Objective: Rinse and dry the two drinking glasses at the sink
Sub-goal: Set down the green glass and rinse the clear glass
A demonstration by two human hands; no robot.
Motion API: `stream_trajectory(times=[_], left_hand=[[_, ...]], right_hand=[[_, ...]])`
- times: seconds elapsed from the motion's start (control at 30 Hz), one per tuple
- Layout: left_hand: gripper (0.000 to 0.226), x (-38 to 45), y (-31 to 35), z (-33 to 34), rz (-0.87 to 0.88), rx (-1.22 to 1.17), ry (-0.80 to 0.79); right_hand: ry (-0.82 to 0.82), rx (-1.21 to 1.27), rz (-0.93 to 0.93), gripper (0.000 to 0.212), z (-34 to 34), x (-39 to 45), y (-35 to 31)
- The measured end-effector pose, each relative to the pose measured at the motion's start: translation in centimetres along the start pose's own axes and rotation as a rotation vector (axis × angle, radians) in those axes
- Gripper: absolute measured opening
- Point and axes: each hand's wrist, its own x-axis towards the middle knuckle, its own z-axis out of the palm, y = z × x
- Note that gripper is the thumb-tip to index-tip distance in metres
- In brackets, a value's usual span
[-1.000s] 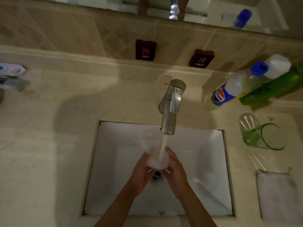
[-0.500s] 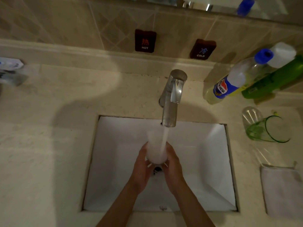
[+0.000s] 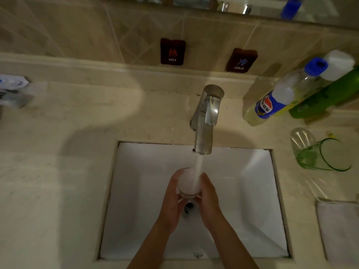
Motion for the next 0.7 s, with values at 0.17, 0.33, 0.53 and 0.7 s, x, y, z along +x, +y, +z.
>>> stream_trajectory(times=[0.17,0.33,0.53,0.7], left_hand=[[0.035,-0.1,-1.0,-0.7,-0.003,0.024,-0.043],[0.026,-0.4,-0.8,0.2,0.004,-0.054,-0.005],[0.025,-0.1,-0.6,0.2,0.008,-0.032,-0.015],[0.027,0.0,-0.9,-0.1,0.043,-0.060,-0.015]], right_hand=[[0.010,-0.028,0.012,0.025,-0.8,-0.8,0.5],[0.015,-0.009,0.000,0.029,0.0,-1.0,0.6],[0.051,0.013,0.041,0.026,-0.3,-0.6,-0.5],[0.021,-0.030,0.022,0.025,0.5,-0.9,0.8]])
